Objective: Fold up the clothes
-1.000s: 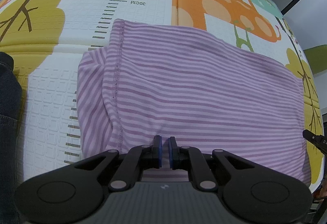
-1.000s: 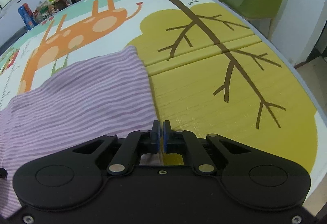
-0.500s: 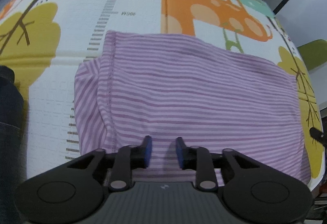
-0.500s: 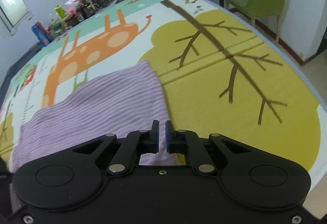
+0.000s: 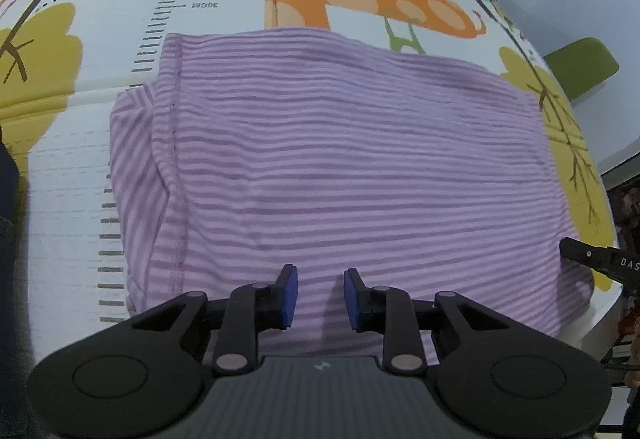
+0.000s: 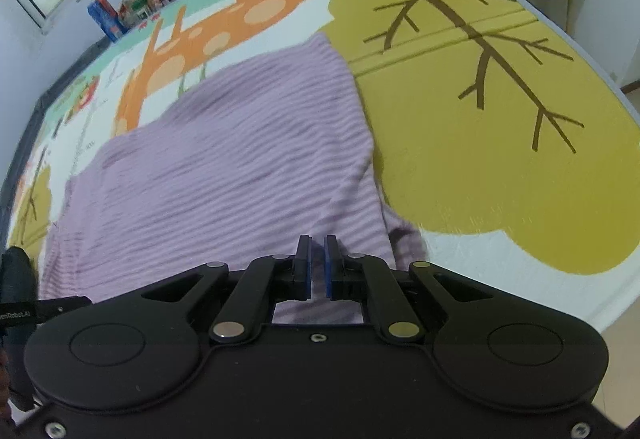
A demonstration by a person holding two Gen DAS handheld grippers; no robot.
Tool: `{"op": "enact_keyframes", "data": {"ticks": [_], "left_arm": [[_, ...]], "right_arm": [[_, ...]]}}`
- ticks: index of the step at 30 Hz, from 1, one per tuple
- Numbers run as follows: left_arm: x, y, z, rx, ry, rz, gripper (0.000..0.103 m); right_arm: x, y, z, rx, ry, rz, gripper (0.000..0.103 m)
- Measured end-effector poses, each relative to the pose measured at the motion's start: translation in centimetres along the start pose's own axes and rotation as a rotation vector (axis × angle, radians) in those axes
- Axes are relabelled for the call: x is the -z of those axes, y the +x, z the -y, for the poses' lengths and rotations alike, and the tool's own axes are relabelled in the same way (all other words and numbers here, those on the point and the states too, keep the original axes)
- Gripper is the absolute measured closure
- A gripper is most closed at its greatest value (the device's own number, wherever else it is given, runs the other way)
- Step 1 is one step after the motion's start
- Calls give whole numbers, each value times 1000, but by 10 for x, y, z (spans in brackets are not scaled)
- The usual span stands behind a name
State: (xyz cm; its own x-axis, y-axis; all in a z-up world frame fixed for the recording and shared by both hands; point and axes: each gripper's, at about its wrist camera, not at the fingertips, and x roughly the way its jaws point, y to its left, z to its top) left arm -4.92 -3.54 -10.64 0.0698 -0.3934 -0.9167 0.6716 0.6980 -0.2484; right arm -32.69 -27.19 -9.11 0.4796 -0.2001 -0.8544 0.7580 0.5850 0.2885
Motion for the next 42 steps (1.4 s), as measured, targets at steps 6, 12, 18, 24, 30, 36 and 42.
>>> {"op": "enact_keyframes", "data": {"ticks": [6,12,18,24,30,36,42], "left_arm": [[1,-1,-11,-33,-49,5,84],[4,-4,-20,-83,-66,16,88],[7,-7,-29,-98,-80,25,89],[12,-18,-40,-91,-129,53,89],[14,-36,-41,-90,-148,124,84],[1,-49,-40,-107,-166,218,75],[-15,-45,-49,-140,-206,243,64]], "right_arm": [[8,7,7,63,-9,-43,100],[12,6,25,107,8,-49,103],[13,4,25,136,-14,-44,103],[12,1,23,151,27,-44,103],[7,-17,6,113,36,15,99],[7,-18,-28,63,-45,21,99],[11,-10,-74,-39,-148,-2,94]]}}
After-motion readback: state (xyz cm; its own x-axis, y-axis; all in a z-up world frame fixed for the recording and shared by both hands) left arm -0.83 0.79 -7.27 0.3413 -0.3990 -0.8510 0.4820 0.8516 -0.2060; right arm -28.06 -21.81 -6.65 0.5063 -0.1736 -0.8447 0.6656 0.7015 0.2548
